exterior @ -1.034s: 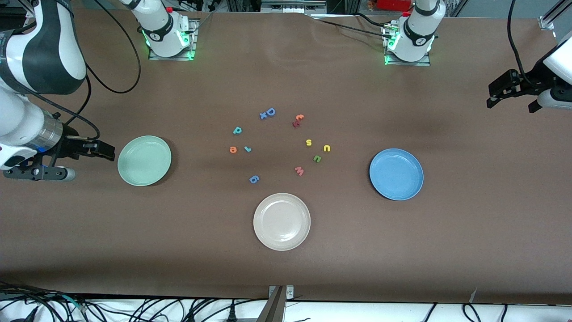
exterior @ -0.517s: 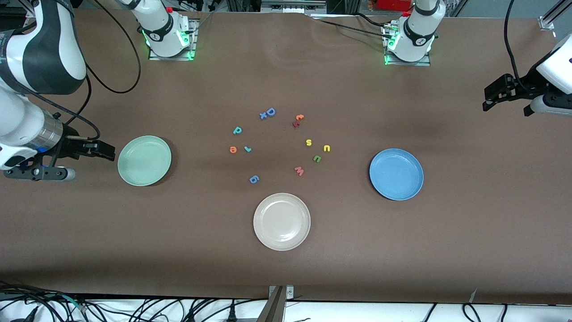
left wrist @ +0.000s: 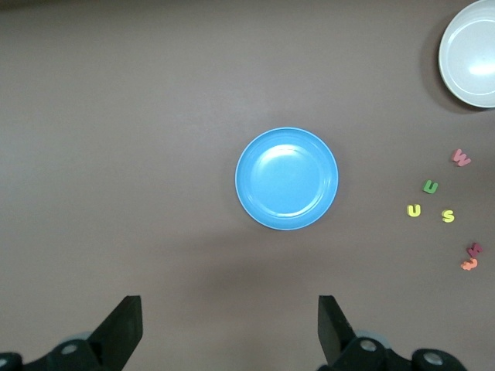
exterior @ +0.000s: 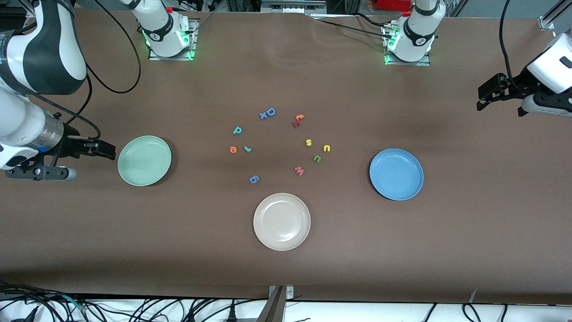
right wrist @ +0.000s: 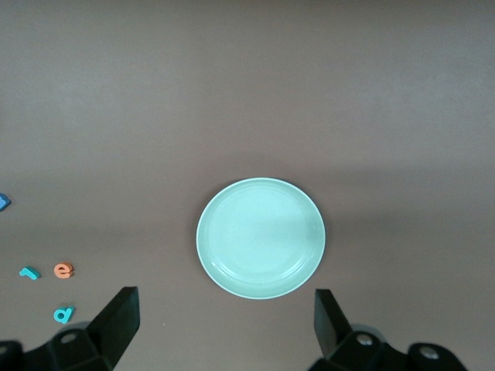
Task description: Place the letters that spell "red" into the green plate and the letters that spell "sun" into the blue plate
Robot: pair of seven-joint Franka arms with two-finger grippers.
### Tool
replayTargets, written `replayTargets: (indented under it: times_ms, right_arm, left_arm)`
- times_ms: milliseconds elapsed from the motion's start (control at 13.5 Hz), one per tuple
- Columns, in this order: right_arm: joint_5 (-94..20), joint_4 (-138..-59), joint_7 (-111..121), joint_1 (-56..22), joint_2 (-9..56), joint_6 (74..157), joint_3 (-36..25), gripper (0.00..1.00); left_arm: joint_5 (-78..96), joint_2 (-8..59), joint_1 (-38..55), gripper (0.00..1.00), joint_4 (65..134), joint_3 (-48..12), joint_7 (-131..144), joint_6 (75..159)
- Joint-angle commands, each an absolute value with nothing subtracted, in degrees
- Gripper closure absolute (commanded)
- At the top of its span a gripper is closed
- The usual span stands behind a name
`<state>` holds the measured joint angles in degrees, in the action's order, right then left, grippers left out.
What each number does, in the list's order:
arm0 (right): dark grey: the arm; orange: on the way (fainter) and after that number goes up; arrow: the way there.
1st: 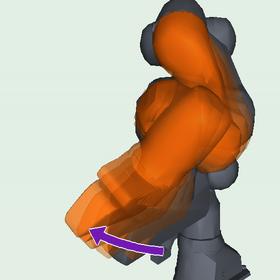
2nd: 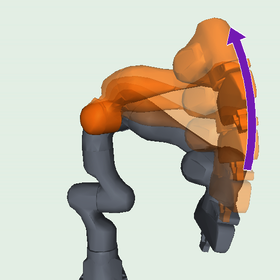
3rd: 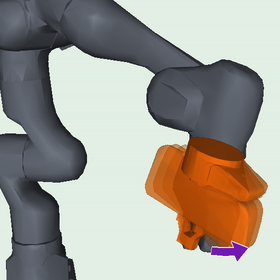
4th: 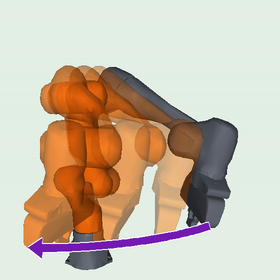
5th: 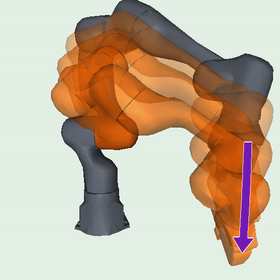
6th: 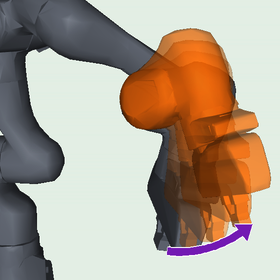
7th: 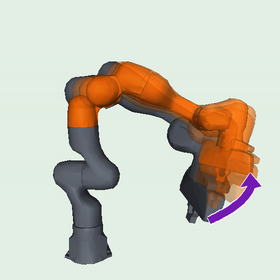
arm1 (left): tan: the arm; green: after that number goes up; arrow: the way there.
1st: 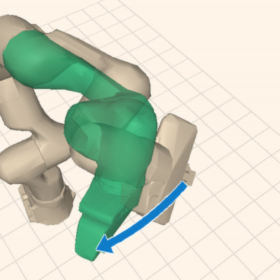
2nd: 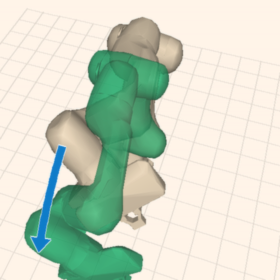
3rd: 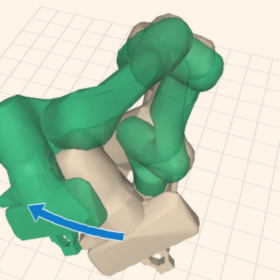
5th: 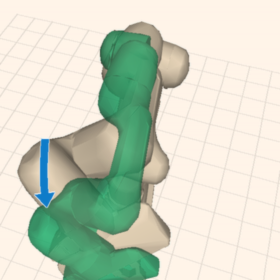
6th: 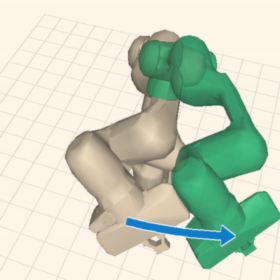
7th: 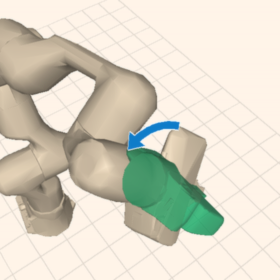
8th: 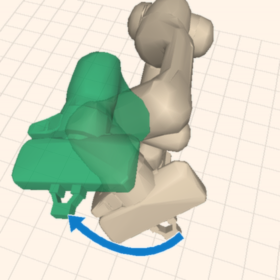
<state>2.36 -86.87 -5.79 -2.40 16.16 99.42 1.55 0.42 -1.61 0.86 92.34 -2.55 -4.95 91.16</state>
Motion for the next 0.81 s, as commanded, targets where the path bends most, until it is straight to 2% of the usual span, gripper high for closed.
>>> replayTargets:
  times_ms: [0,739]
  right_arm:
    - [2.2,-86.0,-6.2,-2.5,16.5,97.7,1.6,0.0]
    - [2.7,-86.0,-6.6,-2.5,16.3,97.2,1.6,0.0]
  left_arm:
    - [0.5,-1.6,0.7,0.0,91.1,-2.5,-5.4,90.4]
    - [0.4,-1.6,0.1,0.0,91.1,-2.4,-5.4,88.4]
